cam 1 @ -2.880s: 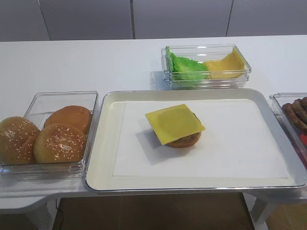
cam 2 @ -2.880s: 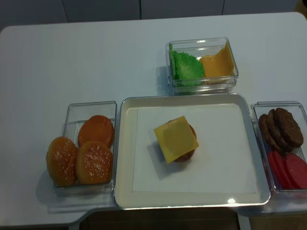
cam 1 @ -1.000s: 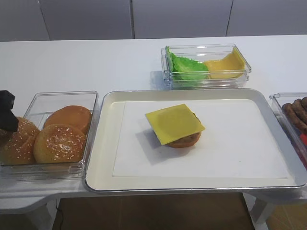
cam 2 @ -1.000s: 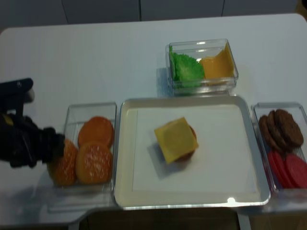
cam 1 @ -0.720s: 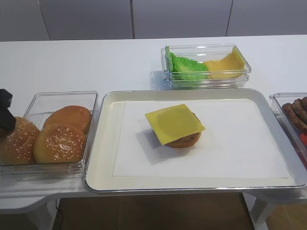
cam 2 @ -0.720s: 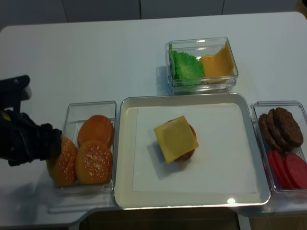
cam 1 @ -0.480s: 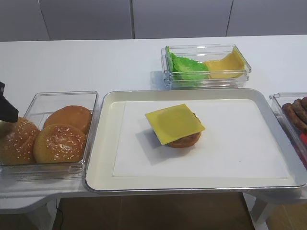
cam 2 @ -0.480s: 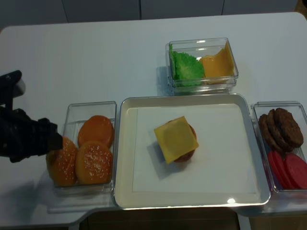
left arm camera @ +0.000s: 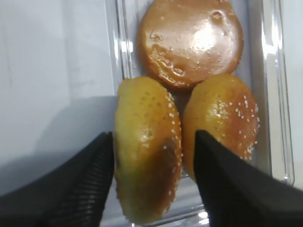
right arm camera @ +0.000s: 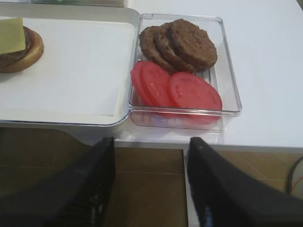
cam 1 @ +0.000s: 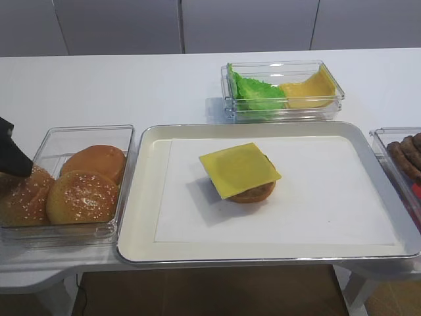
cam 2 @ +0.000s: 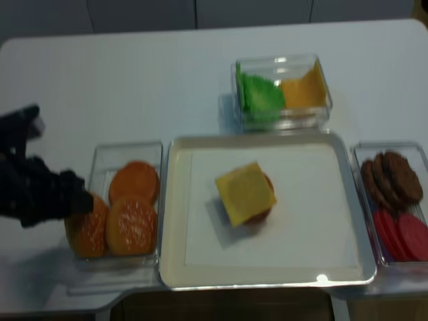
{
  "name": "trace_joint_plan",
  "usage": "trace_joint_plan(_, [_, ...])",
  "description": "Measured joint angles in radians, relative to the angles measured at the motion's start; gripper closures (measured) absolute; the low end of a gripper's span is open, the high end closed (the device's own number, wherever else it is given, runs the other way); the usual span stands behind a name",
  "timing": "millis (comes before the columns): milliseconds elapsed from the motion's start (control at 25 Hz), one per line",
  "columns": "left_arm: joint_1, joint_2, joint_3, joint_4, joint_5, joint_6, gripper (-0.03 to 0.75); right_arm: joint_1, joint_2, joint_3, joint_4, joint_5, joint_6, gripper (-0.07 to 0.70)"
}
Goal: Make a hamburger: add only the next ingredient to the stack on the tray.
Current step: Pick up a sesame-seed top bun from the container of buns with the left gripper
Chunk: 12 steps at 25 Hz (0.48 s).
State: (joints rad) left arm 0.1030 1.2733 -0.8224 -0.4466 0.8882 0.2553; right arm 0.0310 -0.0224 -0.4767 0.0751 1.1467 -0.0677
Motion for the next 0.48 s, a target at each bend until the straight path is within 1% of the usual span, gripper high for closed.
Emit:
trace_joint_plan(280, [0.000,0.021,0.000,0.016,-0.004,0.002,0.314,0.000,0.000,0.000,0.000,0.000,-0.004,0.255])
trace_joint_plan(400, [0.000,0.021,0.000,0.016,0.013,0.002,0.324,0.000,0.000,0.000,0.000,0.000,-0.004,0.255])
trace_joint_plan(480, [0.000,0.021,0.000,0.016,0.028,0.002,0.344,0.000,0.000,0.000,0.000,0.000,-0.004,0.255])
